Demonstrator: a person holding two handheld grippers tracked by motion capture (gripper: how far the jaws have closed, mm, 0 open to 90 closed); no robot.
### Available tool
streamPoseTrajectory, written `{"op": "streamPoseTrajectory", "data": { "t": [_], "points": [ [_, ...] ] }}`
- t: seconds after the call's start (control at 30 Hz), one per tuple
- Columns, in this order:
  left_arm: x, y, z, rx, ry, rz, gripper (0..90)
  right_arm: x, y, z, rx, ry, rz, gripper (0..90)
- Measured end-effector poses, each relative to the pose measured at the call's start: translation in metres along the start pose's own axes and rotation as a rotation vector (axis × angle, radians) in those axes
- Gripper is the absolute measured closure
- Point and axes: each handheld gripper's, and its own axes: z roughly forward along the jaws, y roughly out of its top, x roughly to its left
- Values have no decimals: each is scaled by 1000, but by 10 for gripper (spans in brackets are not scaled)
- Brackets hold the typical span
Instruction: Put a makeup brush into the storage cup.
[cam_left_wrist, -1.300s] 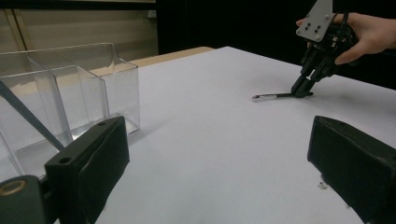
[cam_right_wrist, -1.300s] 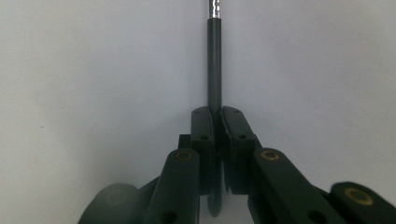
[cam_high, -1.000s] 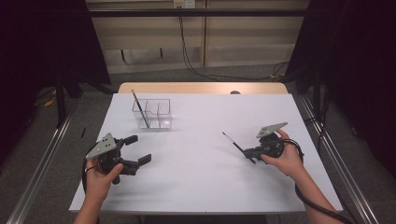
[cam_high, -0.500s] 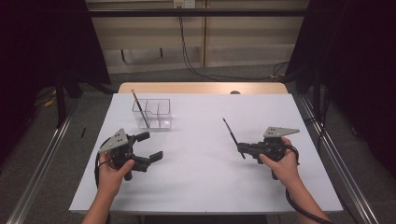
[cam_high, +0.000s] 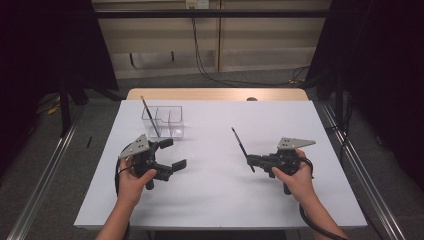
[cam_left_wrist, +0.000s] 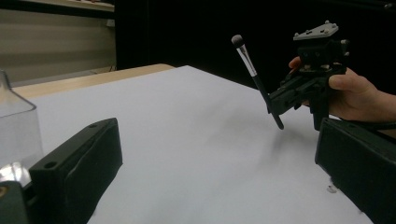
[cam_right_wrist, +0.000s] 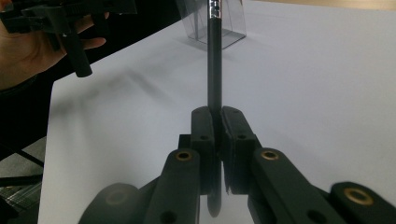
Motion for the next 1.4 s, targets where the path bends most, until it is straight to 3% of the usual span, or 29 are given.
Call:
{"op": "streamPoseTrajectory", "data": {
  "t": [0.43,0.7,1.13,1.4],
  "points": [
    [-6,2,26,1,-46,-12,4,7,3,6,-40,32,6,844],
    [-11,2,44,-15,-89,-41,4,13,5,11,-57,61,7,844],
    [-15,1,69,11,-110,-102,1,19,5,17,-64,86,2,844],
    [-20,4,77,10,-124,-78,37,22,6,22,-57,91,-15,844]
  ]
}}
